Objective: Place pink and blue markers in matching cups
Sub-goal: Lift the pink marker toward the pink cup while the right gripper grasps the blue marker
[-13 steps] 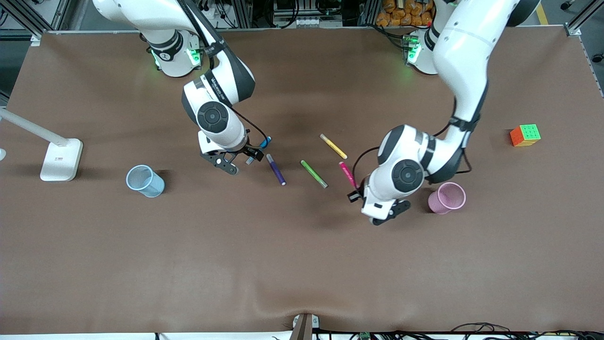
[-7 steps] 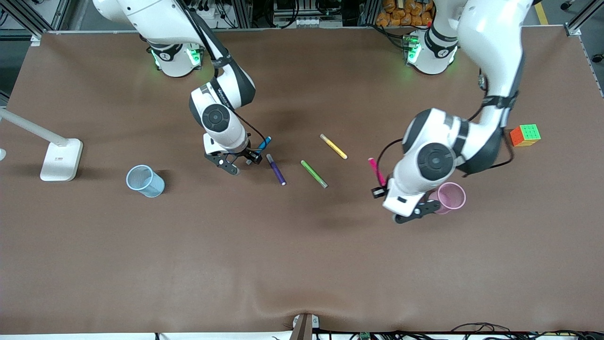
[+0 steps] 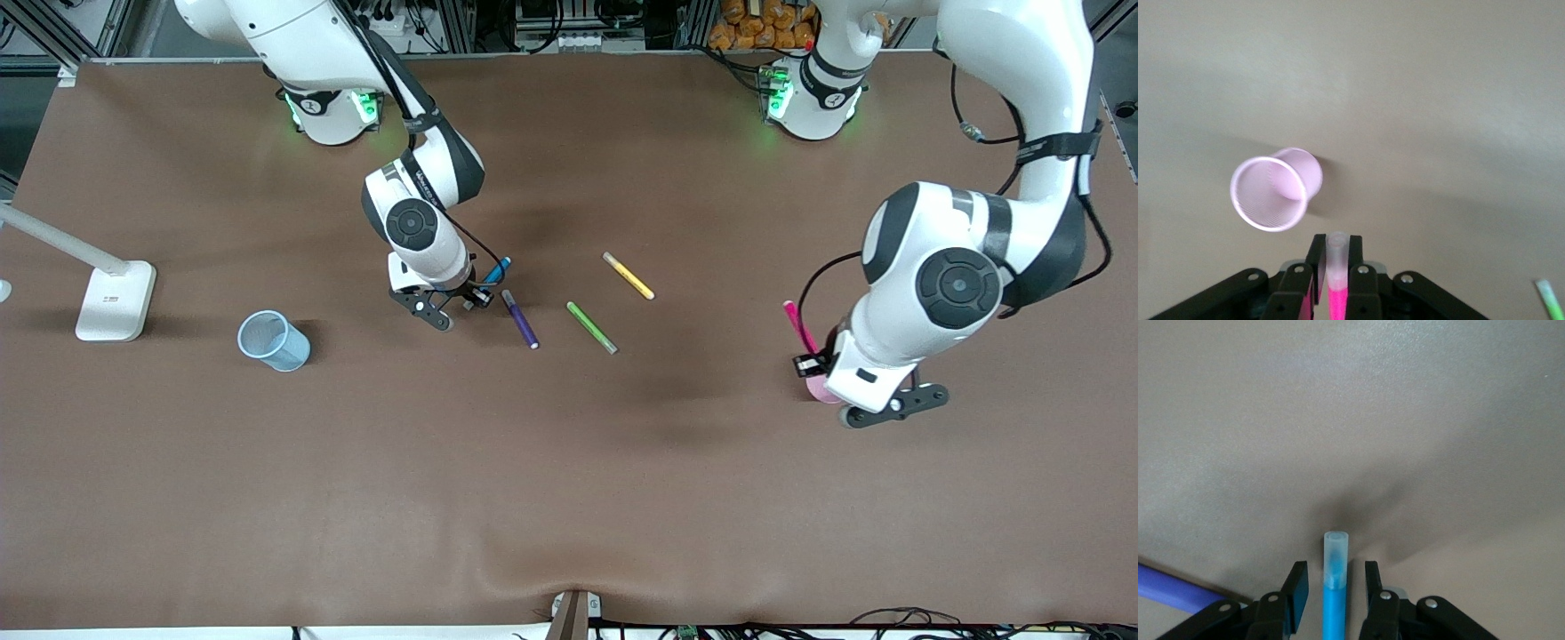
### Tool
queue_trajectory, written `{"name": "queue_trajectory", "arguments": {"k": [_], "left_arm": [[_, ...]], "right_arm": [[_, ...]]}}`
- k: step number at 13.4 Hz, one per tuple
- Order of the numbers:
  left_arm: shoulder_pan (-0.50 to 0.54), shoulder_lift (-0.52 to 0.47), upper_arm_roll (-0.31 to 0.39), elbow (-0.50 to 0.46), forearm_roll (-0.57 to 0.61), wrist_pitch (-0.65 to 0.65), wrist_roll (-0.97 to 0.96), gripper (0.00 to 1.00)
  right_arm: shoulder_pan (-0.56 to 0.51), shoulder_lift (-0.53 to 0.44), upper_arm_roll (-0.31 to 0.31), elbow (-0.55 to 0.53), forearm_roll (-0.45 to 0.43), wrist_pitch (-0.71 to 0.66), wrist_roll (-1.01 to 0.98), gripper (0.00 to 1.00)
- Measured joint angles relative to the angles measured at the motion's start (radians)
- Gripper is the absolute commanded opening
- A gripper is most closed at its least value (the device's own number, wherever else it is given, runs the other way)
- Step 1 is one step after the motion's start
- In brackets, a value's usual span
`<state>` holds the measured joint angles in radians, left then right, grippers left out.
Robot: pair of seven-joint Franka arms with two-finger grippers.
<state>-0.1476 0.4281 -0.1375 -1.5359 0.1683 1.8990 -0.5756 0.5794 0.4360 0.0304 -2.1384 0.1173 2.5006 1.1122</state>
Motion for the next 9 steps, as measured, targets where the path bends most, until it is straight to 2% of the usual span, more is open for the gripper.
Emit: {"name": "queue_trajectory", "arguments": {"k": [1,2,7,9], "left_arm": [[0.007,-0.002,0.0,-0.004,0.039,0.0,0.0,0.0],[0.012,-0.002,0.0,-0.007,0.076,0.0,0.0,0.0],[0.018,-0.032,0.0,-0.014,0.185,0.024,0.0,0.0],[0.024,-0.058,0.0,-0.043,0.197,0.08,-0.008,0.0]], "right_arm": [[0.0,0.006,0.0,0.0,0.0,0.005,0.001,0.16],[0.001,0.011,0.0,0.0,0.0,0.008,0.002,0.14],[0.005,0.018,0.001,0.001,0.0,0.033,0.004,0.25],[0.006,0.022,0.001,0.001,0.0,0.042,0.004,0.15]]}}
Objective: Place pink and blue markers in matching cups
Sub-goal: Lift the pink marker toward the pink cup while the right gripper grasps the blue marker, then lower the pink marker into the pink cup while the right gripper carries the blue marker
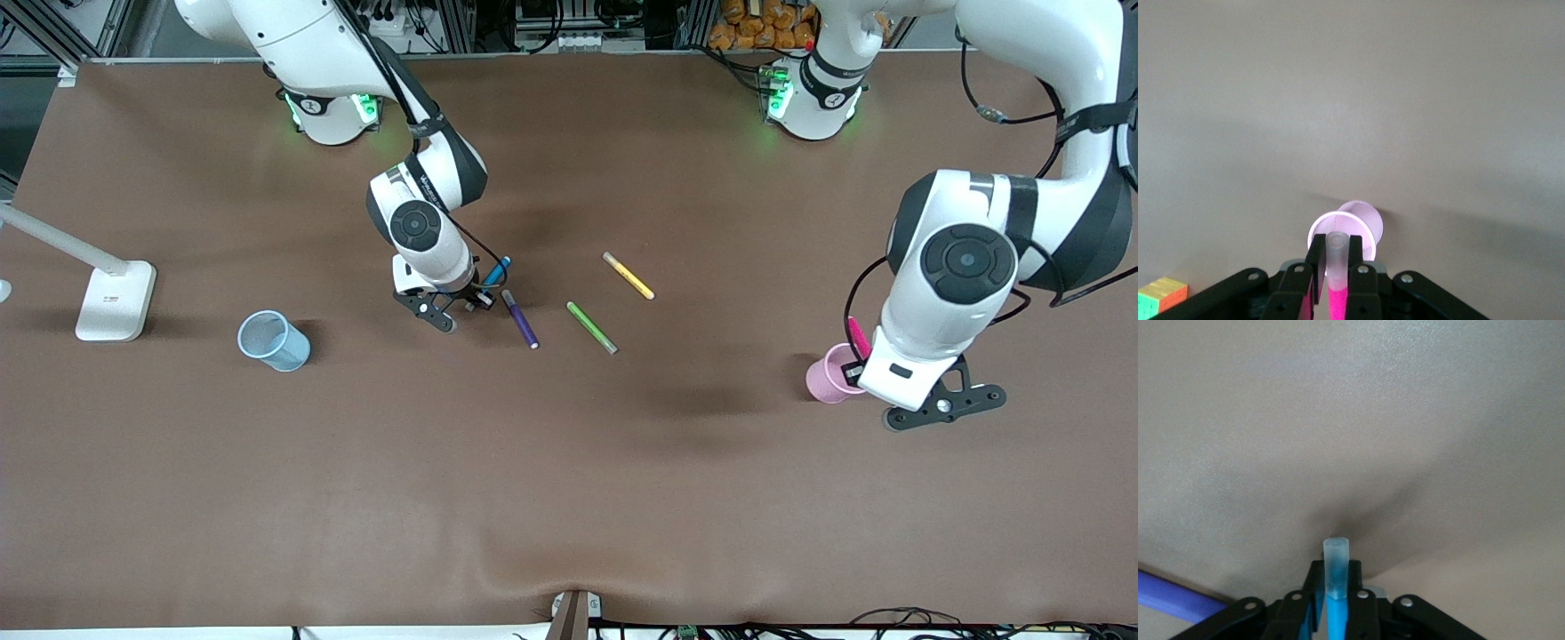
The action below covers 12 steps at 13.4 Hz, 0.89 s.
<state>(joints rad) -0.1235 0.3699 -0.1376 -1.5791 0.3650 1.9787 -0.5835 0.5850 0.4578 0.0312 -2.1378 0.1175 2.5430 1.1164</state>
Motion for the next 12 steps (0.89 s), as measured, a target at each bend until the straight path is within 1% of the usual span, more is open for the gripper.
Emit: {"name": "queue_trajectory", "arguments": {"k": [2,3,5,7,8,9,11,12], "left_arm": [[0.009,-0.034,0.0,-0.066,0.008,0.074,-0.034,0.0],[0.012,-0.052,0.0,-0.11,0.032,0.118,-0.065,0.0],[0.012,-0.078,-0.001,-0.188,0.113,0.179,-0.143,0.0],[0.012,-0.088,-0.004,-0.24,0.204,0.224,-0.21,0.0],[0.012,-0.088,-0.004,-0.258,0.234,0.252,-0.238,0.0],[0.012,-0.087,-0.004,-0.275,0.259,0.275,-0.28,0.0],[0.011,-0.08,-0.005,-0.298,0.328,0.294,-0.389,0.0],[0.011,-0.073,-0.006,-0.302,0.359,0.297,-0.432,0.0]], "right_arm": [[0.0,0.005,0.0,0.0,0.0,0.009,0.0,0.09],[0.001,0.006,0.0,0.001,0.0,0.01,0.0,0.0],[0.001,0.006,0.0,0.001,0.0,0.011,0.0,0.0],[0.0,0.005,-0.002,0.011,0.0,0.005,0.0,0.0],[0.0,0.001,-0.005,0.03,0.0,-0.029,0.0,0.0],[0.0,-0.008,-0.009,0.071,0.0,-0.104,0.001,0.0],[-0.009,-0.032,-0.021,0.196,-0.001,-0.3,0.001,0.0],[-0.017,-0.048,-0.034,0.259,-0.004,-0.376,0.001,0.0]]}}
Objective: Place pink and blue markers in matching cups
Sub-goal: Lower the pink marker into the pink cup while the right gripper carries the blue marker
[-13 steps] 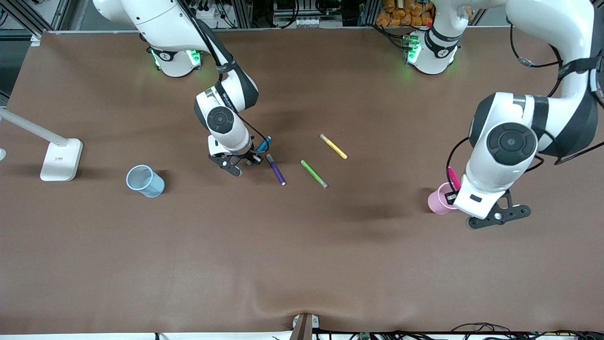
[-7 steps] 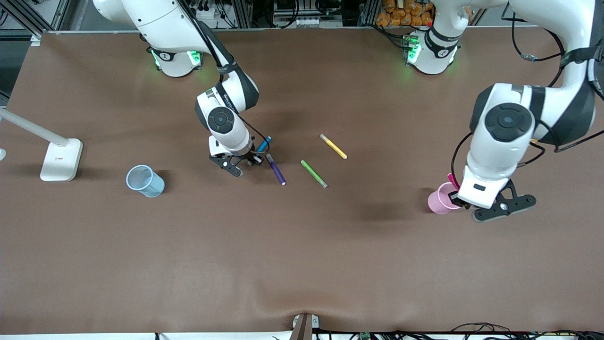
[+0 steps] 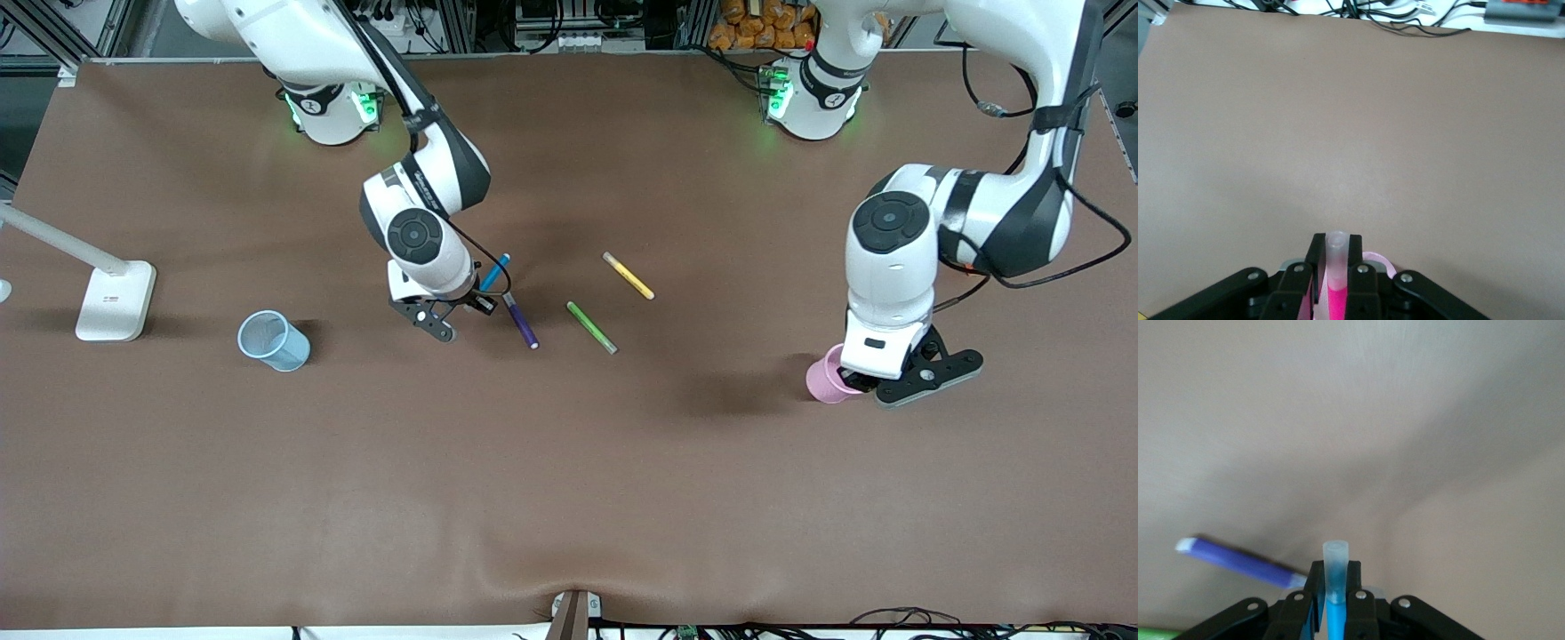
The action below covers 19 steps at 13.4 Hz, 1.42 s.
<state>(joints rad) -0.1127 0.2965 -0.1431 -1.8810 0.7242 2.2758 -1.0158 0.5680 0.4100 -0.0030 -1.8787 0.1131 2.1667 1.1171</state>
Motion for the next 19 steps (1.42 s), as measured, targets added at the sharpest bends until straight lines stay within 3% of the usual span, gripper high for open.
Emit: {"name": "queue_trajectory", "arguments": {"k": [4,9,13,18,19], "left_arm": [[0.0,0.014,-0.001,-0.004,0.046,0.005,-0.065,0.0],[-0.001,0.074,-0.002,-0.007,0.226,0.02,-0.266,0.0],[-0.001,0.106,-0.004,-0.007,0.237,0.024,-0.31,0.0],[-0.006,0.125,-0.006,-0.02,0.238,0.024,-0.383,0.0],[-0.006,0.13,-0.006,-0.022,0.238,0.024,-0.389,0.22]], "right_arm": [[-0.038,-0.078,-0.082,0.131,-0.118,-0.12,-0.056,0.0],[-0.174,-0.173,-0.107,0.134,-0.179,-0.107,-0.335,0.0],[-0.277,-0.191,-0.11,0.13,-0.29,-0.085,-0.558,0.0],[-0.313,-0.235,-0.11,-0.066,-0.48,0.176,-0.595,0.0],[-0.329,-0.245,-0.111,-0.109,-0.504,0.22,-0.595,0.0]]}}
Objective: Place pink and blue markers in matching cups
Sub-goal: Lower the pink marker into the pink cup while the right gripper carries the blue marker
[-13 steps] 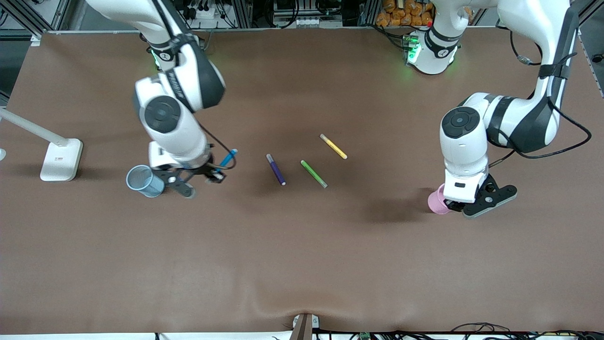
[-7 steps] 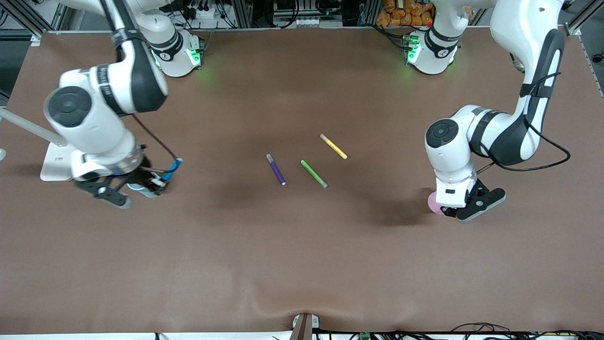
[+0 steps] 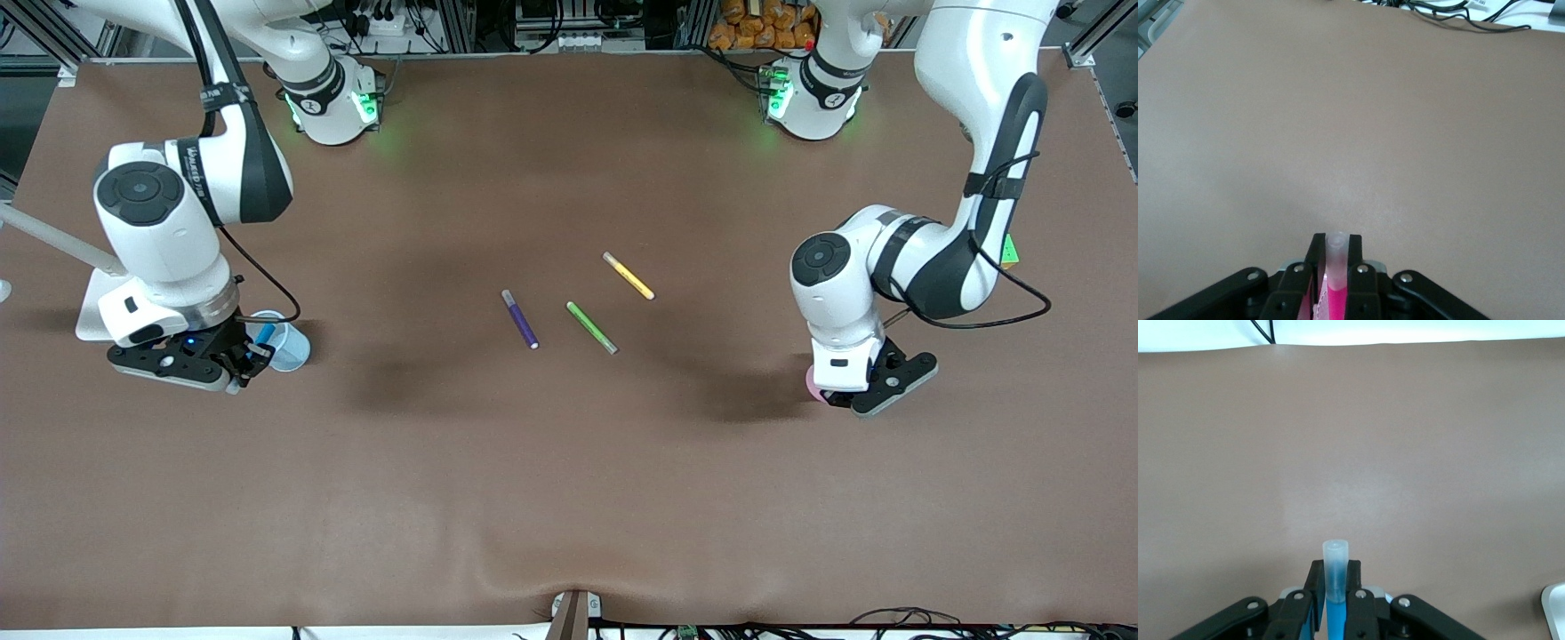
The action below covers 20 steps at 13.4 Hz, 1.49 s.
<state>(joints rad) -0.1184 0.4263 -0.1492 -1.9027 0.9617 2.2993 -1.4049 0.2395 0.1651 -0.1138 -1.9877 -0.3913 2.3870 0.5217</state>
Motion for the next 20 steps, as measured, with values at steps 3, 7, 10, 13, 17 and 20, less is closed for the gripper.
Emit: {"name": "queue_trajectory", "arguments": {"k": [3,7,10,13,17,20], "left_arm": [[0.002,0.003,0.001,0.0,0.002,0.0,0.0,1.0],[0.008,0.0,0.002,0.017,0.002,0.0,0.024,1.0],[0.021,-0.008,0.002,0.036,-0.041,0.0,0.1,1.0],[0.047,-0.024,0.003,0.069,-0.196,0.0,0.257,1.0],[0.096,-0.077,0.003,0.093,-0.444,-0.01,0.51,1.0],[0.104,-0.109,0.001,0.127,-0.575,-0.124,0.652,1.0]], "right_arm": [[-0.061,-0.011,-0.001,-0.097,-0.072,0.135,-0.003,0.0],[-0.14,-0.011,-0.001,-0.222,-0.14,0.341,-0.004,0.0],[-0.14,-0.011,0.004,-0.236,-0.141,0.349,-0.003,0.0],[-0.141,-0.011,0.004,-0.259,-0.141,0.367,-0.003,0.0],[-0.156,-0.009,0.002,-0.304,-0.141,0.399,-0.003,0.0],[-0.156,-0.003,0.002,-0.325,-0.141,0.43,-0.003,0.0]]}}
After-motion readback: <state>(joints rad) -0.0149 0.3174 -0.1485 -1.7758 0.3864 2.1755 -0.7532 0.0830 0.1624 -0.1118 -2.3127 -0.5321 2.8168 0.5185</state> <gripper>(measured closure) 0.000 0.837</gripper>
